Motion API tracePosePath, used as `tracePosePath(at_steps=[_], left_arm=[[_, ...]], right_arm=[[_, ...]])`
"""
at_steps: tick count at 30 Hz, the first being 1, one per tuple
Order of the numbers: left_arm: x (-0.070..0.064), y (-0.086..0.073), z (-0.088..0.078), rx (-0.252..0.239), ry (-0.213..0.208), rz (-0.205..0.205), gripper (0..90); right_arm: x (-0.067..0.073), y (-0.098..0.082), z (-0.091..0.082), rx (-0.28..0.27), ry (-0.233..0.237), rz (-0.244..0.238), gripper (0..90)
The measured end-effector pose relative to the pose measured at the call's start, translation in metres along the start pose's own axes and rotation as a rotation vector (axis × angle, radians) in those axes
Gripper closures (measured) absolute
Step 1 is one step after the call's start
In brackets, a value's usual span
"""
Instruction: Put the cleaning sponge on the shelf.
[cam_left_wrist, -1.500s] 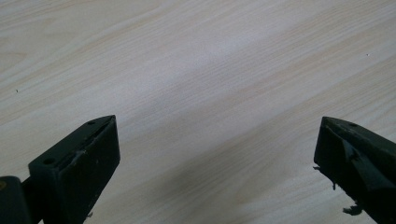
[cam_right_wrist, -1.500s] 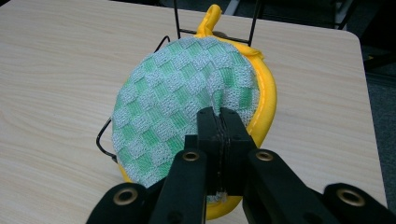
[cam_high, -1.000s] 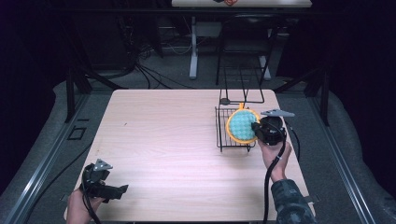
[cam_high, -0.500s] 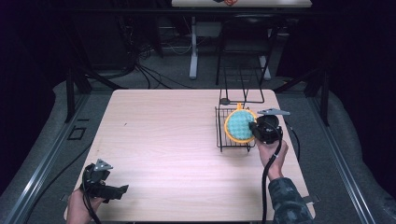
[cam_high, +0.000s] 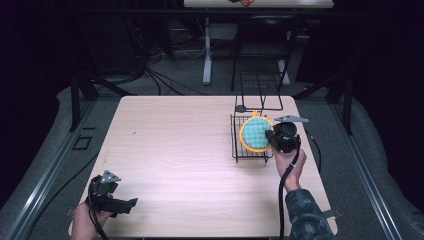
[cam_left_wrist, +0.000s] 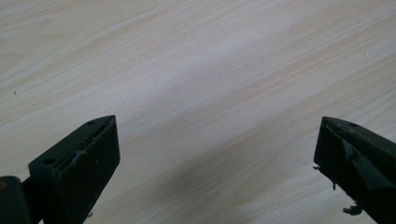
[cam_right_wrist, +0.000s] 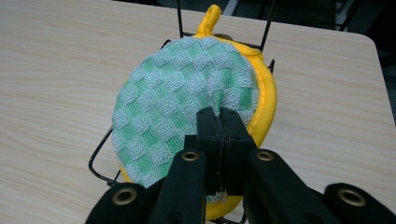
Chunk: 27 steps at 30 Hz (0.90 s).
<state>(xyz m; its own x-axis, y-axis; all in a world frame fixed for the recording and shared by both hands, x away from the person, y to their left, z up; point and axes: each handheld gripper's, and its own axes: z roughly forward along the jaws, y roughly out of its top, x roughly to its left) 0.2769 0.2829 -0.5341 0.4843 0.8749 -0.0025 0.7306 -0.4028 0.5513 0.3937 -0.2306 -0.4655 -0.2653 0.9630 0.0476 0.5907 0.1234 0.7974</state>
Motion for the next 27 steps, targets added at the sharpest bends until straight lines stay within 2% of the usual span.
tracePosePath(at_steps=[27], left_arm=[[0.0, 0.0, 0.0, 0.001, 0.0, -0.001, 0.3]], right_arm=[[0.006, -0.001, 0.016, 0.026, -0.001, 0.005, 88.6]])
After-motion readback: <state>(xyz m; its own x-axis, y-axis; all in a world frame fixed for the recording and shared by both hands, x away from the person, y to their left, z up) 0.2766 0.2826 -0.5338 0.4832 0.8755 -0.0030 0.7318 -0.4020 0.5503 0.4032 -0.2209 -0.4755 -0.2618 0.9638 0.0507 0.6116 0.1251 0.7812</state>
